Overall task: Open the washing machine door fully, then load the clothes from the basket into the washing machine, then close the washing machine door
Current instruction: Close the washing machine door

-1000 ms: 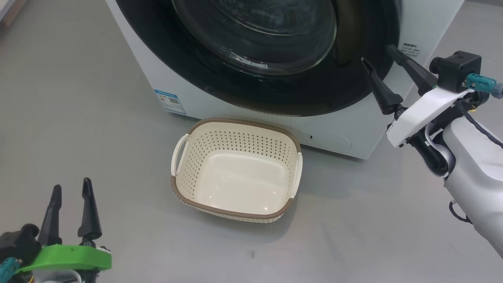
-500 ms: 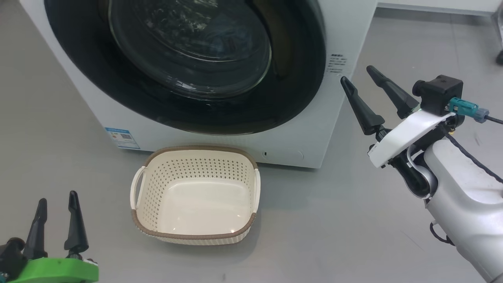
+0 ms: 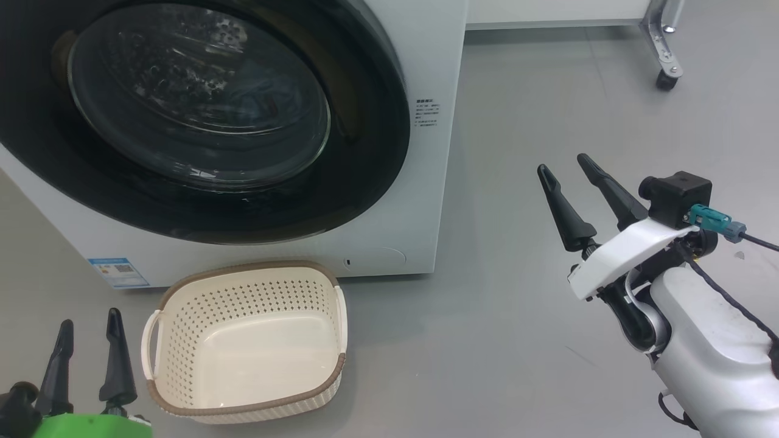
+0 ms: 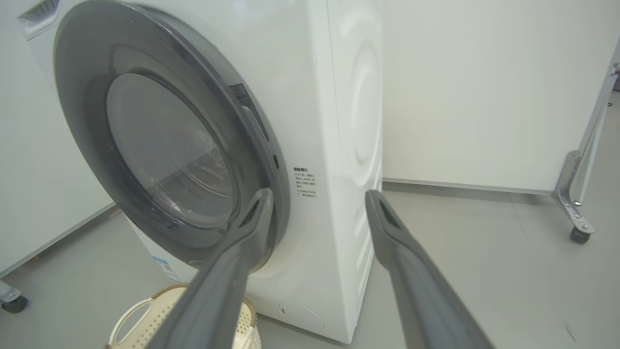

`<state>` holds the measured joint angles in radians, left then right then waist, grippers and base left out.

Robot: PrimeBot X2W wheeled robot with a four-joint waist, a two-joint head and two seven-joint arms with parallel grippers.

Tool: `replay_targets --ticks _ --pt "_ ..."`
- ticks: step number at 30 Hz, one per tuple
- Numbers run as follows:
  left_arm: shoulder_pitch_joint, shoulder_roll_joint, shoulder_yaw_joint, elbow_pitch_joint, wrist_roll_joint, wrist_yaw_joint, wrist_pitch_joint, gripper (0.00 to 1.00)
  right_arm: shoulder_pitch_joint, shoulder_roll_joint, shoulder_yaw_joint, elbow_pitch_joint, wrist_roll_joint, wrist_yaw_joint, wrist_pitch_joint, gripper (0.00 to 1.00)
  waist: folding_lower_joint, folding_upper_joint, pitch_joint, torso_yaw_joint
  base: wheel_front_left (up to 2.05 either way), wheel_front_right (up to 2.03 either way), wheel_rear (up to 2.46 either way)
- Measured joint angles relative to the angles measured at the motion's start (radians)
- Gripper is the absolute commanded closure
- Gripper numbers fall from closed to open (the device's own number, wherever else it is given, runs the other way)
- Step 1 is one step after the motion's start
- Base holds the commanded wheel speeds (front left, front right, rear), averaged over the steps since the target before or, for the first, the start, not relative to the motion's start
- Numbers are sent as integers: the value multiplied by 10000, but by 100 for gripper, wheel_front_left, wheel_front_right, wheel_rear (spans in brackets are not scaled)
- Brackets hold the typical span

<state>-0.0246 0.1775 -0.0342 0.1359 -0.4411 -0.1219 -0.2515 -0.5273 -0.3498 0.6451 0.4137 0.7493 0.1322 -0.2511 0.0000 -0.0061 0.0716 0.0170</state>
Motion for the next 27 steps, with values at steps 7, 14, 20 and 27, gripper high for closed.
replay_targets --ticks 7,14,20,27 --pt "126 31 -54 -4 2 0 0 0 718 8 -525 -153 -150 0 0 0 -1 0 -258 -541 0 0 0" --pt "333 35 -4 -67 0 0 0 0 1375 92 -871 -380 -305 0 0 0 0 0 -469 -840 0 0 0" --pt "403 42 -36 -176 -12 0 0 0 1754 130 -1181 -533 -477 0 0 0 0 0 -560 -1011 0 0 0" --pt "423 50 -75 -295 -12 0 0 0 2006 128 -1373 -694 -748 0 0 0 0 0 -546 -1027 0 0 0"
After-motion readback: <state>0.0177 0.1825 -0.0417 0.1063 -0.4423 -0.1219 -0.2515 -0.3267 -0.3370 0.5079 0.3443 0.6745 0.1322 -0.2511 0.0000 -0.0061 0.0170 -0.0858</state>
